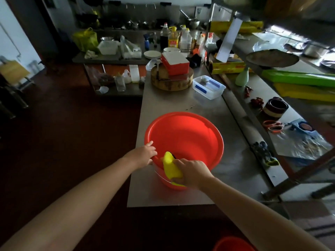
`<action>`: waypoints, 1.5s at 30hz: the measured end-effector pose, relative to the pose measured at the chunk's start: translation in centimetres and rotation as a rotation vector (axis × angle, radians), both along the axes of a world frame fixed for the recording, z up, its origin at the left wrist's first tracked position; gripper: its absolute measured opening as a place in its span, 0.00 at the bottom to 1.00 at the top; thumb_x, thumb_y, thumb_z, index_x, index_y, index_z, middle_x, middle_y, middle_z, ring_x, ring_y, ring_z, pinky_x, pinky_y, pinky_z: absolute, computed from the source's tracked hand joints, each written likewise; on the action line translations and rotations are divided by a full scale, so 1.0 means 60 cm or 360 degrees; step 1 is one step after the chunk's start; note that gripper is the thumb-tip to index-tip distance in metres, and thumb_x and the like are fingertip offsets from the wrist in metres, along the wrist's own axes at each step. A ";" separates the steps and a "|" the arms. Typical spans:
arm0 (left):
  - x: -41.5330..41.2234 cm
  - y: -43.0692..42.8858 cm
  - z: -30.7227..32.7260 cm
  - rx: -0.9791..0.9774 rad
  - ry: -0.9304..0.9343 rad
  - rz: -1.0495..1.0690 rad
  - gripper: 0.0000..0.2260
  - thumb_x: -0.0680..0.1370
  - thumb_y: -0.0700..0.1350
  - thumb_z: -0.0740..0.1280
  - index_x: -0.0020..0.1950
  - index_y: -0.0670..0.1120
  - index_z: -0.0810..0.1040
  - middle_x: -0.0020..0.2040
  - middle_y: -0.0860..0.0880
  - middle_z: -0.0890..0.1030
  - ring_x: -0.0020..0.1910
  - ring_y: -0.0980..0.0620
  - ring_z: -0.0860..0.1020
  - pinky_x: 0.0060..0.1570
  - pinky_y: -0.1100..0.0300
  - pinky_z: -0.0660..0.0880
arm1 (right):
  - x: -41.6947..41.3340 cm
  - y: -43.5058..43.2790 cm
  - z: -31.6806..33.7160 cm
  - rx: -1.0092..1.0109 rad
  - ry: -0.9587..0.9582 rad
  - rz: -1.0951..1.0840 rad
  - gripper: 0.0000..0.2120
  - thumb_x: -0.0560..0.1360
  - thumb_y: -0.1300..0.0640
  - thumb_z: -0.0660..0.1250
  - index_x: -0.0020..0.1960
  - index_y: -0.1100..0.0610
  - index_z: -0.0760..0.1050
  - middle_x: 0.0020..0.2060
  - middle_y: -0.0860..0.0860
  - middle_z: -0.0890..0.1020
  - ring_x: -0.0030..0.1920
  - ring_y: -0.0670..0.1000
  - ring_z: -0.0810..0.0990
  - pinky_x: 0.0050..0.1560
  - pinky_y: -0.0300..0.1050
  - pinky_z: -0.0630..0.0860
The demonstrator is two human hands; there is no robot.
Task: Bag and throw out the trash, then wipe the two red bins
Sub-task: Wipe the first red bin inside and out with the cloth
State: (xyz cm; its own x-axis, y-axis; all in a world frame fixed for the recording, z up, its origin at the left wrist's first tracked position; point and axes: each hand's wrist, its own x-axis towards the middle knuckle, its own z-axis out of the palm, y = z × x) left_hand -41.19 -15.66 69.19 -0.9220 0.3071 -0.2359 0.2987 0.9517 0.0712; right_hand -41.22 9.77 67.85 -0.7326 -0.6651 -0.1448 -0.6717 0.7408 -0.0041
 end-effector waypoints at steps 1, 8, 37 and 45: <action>-0.003 -0.004 0.003 -0.0011 -0.0006 -0.0014 0.19 0.83 0.43 0.64 0.75 0.44 0.70 0.78 0.46 0.65 0.81 0.47 0.50 0.77 0.54 0.53 | -0.007 0.019 -0.001 -0.0017 0.0042 0.0062 0.39 0.73 0.26 0.60 0.77 0.46 0.61 0.61 0.48 0.79 0.55 0.57 0.83 0.51 0.52 0.78; -0.006 -0.019 0.007 -0.0086 0.0173 -0.0045 0.19 0.82 0.42 0.65 0.74 0.47 0.71 0.79 0.47 0.65 0.81 0.48 0.51 0.79 0.48 0.50 | -0.044 0.126 0.012 -0.0080 0.0246 0.0335 0.35 0.74 0.30 0.64 0.74 0.48 0.72 0.58 0.48 0.81 0.54 0.55 0.82 0.56 0.54 0.76; 0.075 -0.010 -0.017 -0.0199 0.0607 -0.0665 0.21 0.80 0.58 0.64 0.63 0.45 0.81 0.60 0.48 0.83 0.62 0.49 0.80 0.71 0.43 0.69 | 0.003 0.040 0.012 -0.0171 0.0389 0.0348 0.33 0.71 0.28 0.66 0.66 0.49 0.78 0.51 0.47 0.84 0.49 0.54 0.84 0.51 0.49 0.78; 0.102 -0.013 -0.035 0.0294 0.0796 -0.0588 0.18 0.78 0.42 0.55 0.54 0.42 0.85 0.47 0.48 0.85 0.48 0.49 0.84 0.63 0.46 0.77 | 0.023 0.006 0.001 0.0035 0.0173 0.0226 0.37 0.74 0.27 0.58 0.76 0.48 0.65 0.63 0.48 0.79 0.61 0.54 0.79 0.63 0.51 0.72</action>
State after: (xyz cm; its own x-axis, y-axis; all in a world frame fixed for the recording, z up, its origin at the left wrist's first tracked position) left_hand -35.04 -16.45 67.09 -0.7326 0.6195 0.2821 0.6438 0.7652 -0.0086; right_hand -39.85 10.15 67.89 -0.6438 -0.7604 -0.0857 -0.7651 0.6377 0.0893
